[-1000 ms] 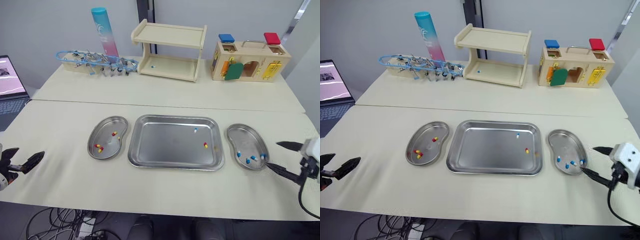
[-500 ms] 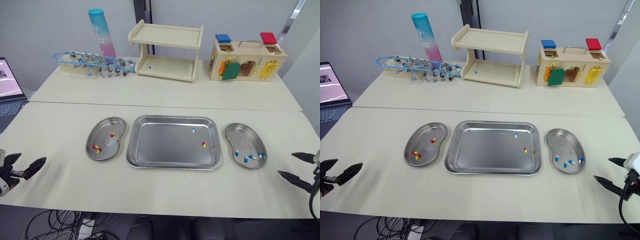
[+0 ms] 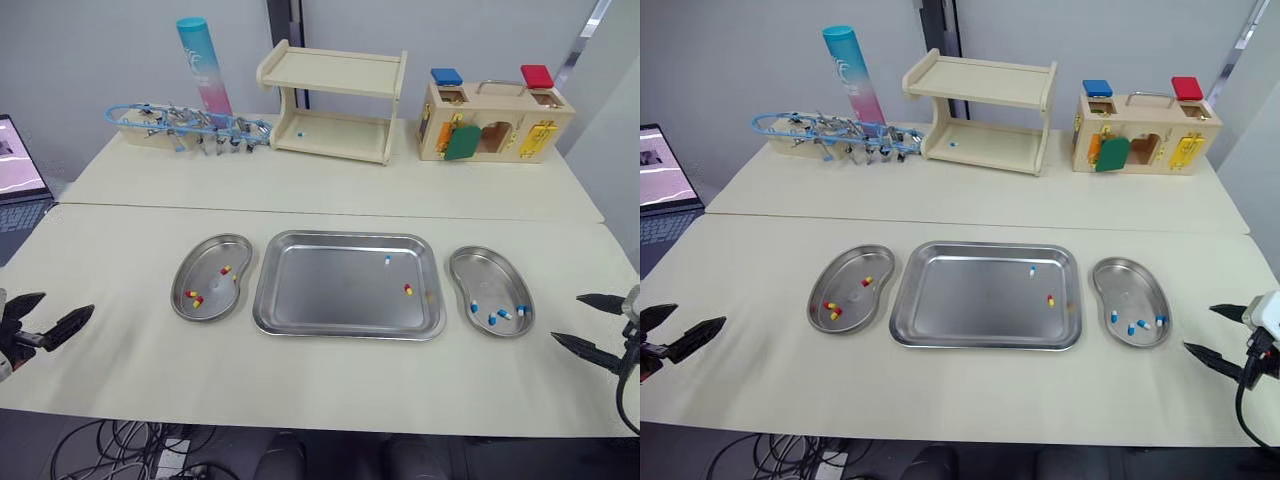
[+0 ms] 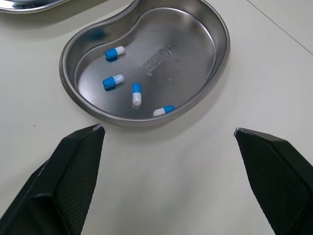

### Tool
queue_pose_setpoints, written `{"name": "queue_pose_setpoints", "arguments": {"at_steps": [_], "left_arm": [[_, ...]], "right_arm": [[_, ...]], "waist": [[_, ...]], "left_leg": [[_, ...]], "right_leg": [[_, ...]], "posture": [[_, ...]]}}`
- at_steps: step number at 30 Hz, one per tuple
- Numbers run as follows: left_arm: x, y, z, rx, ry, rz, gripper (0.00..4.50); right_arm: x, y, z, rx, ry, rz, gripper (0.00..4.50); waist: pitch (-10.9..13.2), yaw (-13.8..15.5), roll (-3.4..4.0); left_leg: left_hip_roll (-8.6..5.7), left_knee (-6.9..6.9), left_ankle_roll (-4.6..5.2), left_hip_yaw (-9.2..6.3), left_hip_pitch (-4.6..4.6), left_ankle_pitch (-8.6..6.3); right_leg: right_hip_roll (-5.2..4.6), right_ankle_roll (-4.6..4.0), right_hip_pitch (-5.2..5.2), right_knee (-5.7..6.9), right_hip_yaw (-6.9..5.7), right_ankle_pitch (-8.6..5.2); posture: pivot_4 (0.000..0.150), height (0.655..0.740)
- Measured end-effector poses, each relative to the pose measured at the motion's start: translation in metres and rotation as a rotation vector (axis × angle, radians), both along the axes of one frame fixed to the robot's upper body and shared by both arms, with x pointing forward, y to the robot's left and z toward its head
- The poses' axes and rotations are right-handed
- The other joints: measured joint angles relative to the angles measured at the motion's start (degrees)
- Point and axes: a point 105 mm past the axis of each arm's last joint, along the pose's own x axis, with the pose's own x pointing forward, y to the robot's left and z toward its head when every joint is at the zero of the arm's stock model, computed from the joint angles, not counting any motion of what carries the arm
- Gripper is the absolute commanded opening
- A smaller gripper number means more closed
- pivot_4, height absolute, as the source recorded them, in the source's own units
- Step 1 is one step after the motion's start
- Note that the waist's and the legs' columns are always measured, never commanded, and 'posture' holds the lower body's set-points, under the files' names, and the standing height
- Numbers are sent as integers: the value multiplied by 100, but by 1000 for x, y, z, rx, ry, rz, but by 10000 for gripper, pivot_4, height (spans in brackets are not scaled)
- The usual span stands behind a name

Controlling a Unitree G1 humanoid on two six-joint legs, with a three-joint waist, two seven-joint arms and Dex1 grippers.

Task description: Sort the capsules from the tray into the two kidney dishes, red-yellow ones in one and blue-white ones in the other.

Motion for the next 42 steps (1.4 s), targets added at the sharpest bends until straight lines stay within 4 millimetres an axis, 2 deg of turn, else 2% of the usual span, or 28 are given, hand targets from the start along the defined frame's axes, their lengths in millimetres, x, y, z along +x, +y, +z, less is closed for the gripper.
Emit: {"name": "queue_pose_setpoints", "arguments": {"at_steps": [5, 12, 15, 18, 21, 25, 28, 31, 36, 42], "left_arm": [[2, -17, 2, -17, 15, -83, 44677], [0, -72, 10, -44, 44, -328, 44677], [-2, -99, 20, -86, 41, -441, 44677], [-12, -151, 32, -130, 17, -649, 44677], [-25, -193, 39, -193, -18, -815, 44677], [-38, -221, 38, -242, -44, -913, 44677], [-41, -235, 38, -264, -57, -953, 45000], [-39, -239, 39, -260, -71, -956, 45000], [-37, -242, 36, -206, -92, -979, 45000], [-35, -248, 37, -194, -108, -1007, 45000]], "right_arm": [[10, 18, 10, -3, -39, 68, 45000], [18, 80, 27, 33, -78, 270, 45000], [25, 117, 34, 105, -124, 325, 45000], [31, 166, 30, 172, -127, 361, 45000], [34, 195, 22, 217, -91, 359, 45000], [44, 207, 8, 204, -82, 281, 45000], [52, 220, -4, 201, -74, 224, 39002], [65, 231, -8, 196, -98, 155, 28941], [93, 234, -10, 180, -128, -70, 28941], [114, 233, -17, 152, -134, -240, 28941]], "waist": [[1, -9, 1], [1, -5, 1], [1, -11, 0], [1, -12, 1], [1, 20, 1], [1, 35, 1], [1, 34, 1], [1, 29, 1], [0, 25, 3], [1, 21, 4]], "left_leg": [[1, 0, 0, -1, -1, 0], [2, 1, 0, -3, -4, 0], [3, 2, -1, -5, -4, 0], [2, 2, -1, -4, -8, 0], [2, 2, -1, -6, -11, 0], [1, 3, -1, -6, -10, 0], [1, 3, -1, -9, -8, 0], [1, 3, -1, -7, -8, 0], [1, 0, -2, -8, -12, 1], [1, 0, -1, -9, -16, 1]], "right_leg": [[0, 0, 0, 0, 0, 0], [0, 0, 0, -1, -1, 0], [0, 0, 0, 1, -3, 0], [0, -1, -1, -3, 0, 1], [0, -1, -4, -5, -2, 0], [0, -1, -4, -4, -1, 0], [1, -2, -4, -1, -2, 0], [2, -2, -8, 1, 0, 1], [5, -5, -21, 4, 4, 1], [5, -6, -27, 3, 4, 1]], "posture": [[1500, 7400], [1500, 7400], [1500, 7400], [1500, 7400], [1500, 7400], [1500, 7400], [1500, 7400], [1500, 7400], [1500, 7400], [1500, 7400]]}}
